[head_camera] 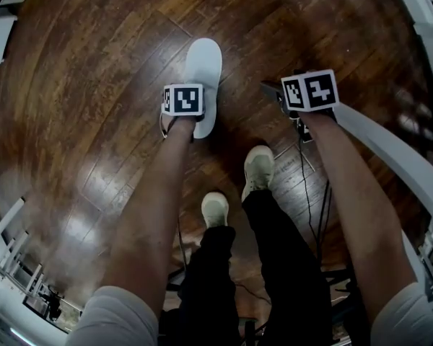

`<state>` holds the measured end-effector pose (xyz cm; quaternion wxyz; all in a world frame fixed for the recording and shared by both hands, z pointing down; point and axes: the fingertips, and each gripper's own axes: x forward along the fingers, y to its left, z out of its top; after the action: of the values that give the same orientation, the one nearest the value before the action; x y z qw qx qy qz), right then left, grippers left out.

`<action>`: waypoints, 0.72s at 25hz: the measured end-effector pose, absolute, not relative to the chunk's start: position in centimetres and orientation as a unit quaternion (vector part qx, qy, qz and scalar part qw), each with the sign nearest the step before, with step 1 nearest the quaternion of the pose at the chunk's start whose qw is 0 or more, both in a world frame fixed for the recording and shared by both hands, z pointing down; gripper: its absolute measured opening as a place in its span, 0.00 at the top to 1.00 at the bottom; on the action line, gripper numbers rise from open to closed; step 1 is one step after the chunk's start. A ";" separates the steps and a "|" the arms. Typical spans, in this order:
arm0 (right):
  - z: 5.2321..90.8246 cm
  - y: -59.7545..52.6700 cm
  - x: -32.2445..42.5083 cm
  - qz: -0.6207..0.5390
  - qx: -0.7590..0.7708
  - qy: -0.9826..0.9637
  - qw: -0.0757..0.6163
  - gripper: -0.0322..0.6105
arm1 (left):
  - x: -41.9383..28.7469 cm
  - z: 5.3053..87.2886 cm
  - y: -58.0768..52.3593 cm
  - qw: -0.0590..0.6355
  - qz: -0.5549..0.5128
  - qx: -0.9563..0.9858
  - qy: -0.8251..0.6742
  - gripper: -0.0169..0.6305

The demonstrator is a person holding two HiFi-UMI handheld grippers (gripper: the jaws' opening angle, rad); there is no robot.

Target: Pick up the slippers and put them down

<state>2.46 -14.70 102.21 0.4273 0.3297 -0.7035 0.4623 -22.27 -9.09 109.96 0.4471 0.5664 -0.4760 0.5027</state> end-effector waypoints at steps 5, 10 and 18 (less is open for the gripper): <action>101.7 -14.8 1.5 0.459 0.324 -0.712 0.420 0.25 | -21.7 110.5 -9.2 0.453 0.500 0.569 -0.469 0.82; 101.9 -14.3 1.5 0.462 0.325 -0.709 0.423 0.25 | -21.5 110.2 -9.7 0.441 0.506 0.579 -0.463 0.81; 98.6 -12.3 1.6 0.460 0.318 -0.703 0.439 0.25 | -22.1 106.1 -8.6 0.436 0.520 0.576 -0.456 0.79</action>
<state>1.57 -12.27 98.59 0.4394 0.3177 -0.7034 0.4596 -22.08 -8.64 106.13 0.4360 0.5757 -0.4565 0.5197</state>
